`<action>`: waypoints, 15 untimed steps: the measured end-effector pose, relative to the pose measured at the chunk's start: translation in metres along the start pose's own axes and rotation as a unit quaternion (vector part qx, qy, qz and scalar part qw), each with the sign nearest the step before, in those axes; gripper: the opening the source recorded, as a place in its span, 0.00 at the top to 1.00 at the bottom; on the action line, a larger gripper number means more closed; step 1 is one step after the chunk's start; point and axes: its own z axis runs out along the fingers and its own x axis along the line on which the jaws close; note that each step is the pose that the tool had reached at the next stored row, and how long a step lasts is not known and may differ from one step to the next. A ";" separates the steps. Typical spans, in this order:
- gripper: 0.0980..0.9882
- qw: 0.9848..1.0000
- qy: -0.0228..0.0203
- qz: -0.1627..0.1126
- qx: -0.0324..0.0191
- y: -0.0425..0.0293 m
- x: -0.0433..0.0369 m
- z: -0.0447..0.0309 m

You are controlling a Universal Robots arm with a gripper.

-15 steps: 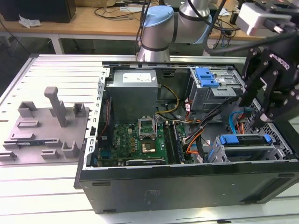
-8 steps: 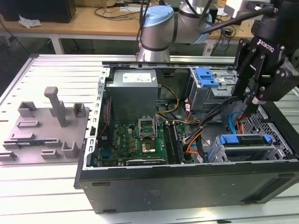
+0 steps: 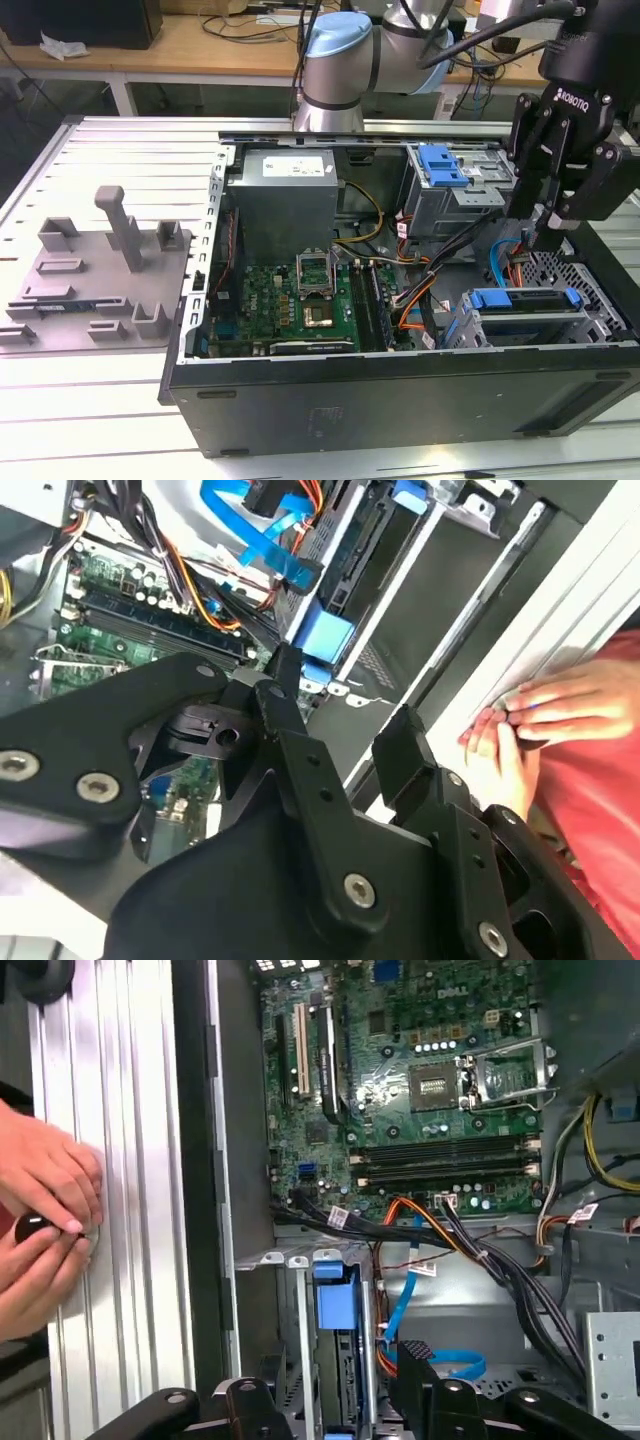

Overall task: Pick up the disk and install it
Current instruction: 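Insert the first disk wire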

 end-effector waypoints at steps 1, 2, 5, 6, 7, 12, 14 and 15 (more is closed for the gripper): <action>0.48 1.000 0.006 0.002 0.001 0.0001 -0.0001 0.0003; 0.48 1.000 0.014 0.003 0.002 0.0001 -0.0002 0.0004; 0.48 0.998 0.056 0.004 0.005 0.0008 -0.0077 -0.0013; 0.48 0.998 0.068 0.005 0.006 0.0012 -0.0112 -0.0019; 0.48 0.997 0.077 0.005 0.007 0.0015 -0.0145 -0.0026; 0.48 0.996 0.087 0.006 0.010 0.0041 -0.0470 -0.0063; 0.48 0.996 0.087 0.006 0.010 -0.0040 -0.0623 -0.0045; 0.48 0.996 0.087 0.006 0.009 -0.0108 -0.0645 -0.0029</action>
